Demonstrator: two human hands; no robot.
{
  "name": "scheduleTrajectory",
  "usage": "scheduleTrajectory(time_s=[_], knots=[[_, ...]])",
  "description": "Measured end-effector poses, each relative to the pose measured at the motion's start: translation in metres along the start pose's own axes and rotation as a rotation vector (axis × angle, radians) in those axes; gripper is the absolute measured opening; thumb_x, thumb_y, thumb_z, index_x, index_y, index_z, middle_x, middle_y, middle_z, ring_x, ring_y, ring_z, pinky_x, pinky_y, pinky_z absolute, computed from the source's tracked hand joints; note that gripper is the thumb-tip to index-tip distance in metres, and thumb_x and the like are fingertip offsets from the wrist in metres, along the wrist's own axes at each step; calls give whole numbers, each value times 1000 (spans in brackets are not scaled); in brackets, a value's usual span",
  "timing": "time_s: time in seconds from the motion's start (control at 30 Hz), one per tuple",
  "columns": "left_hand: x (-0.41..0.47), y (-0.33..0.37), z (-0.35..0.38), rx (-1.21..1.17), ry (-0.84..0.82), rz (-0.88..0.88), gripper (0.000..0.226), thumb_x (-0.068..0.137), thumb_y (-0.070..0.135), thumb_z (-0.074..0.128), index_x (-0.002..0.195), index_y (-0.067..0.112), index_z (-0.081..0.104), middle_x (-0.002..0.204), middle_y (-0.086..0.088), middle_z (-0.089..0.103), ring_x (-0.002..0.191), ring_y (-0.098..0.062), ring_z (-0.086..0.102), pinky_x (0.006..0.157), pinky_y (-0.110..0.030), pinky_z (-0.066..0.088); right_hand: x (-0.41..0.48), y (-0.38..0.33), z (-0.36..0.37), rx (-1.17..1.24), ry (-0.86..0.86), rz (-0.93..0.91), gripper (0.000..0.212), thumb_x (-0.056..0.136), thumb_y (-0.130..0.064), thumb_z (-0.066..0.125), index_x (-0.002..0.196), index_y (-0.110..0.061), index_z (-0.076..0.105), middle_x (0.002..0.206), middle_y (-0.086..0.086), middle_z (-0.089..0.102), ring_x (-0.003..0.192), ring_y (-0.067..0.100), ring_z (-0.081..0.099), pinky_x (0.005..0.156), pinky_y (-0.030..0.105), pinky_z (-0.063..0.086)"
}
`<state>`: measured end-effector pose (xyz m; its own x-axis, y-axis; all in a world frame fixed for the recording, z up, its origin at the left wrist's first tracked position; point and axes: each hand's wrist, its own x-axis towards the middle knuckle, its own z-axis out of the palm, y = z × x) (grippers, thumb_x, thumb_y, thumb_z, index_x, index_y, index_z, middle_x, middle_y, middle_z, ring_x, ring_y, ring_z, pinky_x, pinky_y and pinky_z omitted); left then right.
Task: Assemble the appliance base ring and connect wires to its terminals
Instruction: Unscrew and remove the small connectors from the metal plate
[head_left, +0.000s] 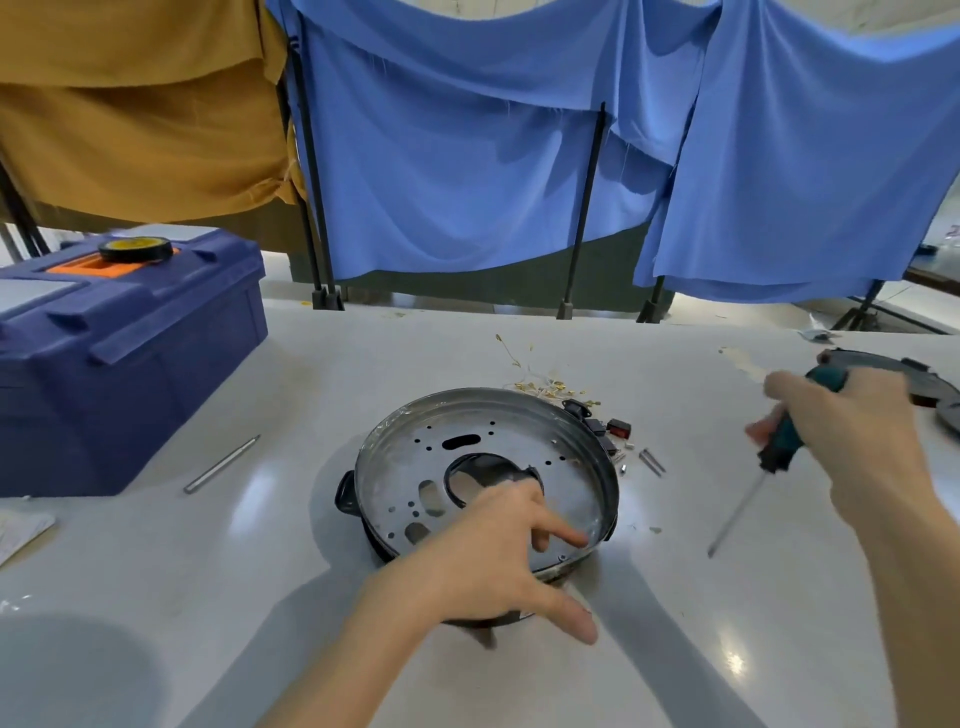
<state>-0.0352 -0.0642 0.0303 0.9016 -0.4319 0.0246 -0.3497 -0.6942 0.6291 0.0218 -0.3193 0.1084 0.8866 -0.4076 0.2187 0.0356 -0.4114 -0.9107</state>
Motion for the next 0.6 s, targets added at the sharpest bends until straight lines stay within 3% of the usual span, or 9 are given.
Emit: scheduleTrajectory(time_s=[0.07,0.13,0.23,0.33,0.5,0.6], knots=[[-1,2,6,163,18,11,45,67,49,81,107,30,70,87,2,50,79,-8,41,65,-27,40,2,17,15,-47,-255,133,17,90,-7,58,80,6,57,63,19,69,35,24,58,40,28,48],[0,4,8,216,64,55,18,80,33,73,80,15,69,80,-16,52,69,-20,38,58,-33,34,-2,36,36,-175,-465,181,22,92,-12,59,80,6,61,69,20,72,32,24,50,37,25,39],[-1,3,10,273,90,60,27,87,27,62,67,9,61,75,-8,45,71,-24,44,59,-38,39,-16,55,66,-266,-656,190,27,92,-18,58,76,3,65,68,20,72,34,18,36,42,22,31],[-3,1,10,299,101,53,27,90,28,60,69,10,62,79,0,43,75,-20,45,64,-39,41,-25,60,82,-154,-680,222,22,89,-4,60,72,8,61,55,13,68,29,14,30,37,15,27],[-4,1,11,253,157,45,26,89,24,61,66,13,60,74,2,39,71,-17,41,61,-38,39,-26,62,88,-26,-657,303,17,91,0,60,76,8,58,61,19,69,30,12,28,33,15,25],[-4,0,13,238,156,47,25,88,22,61,65,12,59,73,-7,44,69,-22,43,55,-33,32,-27,64,88,-15,-663,313,15,91,0,61,82,11,59,64,20,70,32,12,29,34,16,25]])
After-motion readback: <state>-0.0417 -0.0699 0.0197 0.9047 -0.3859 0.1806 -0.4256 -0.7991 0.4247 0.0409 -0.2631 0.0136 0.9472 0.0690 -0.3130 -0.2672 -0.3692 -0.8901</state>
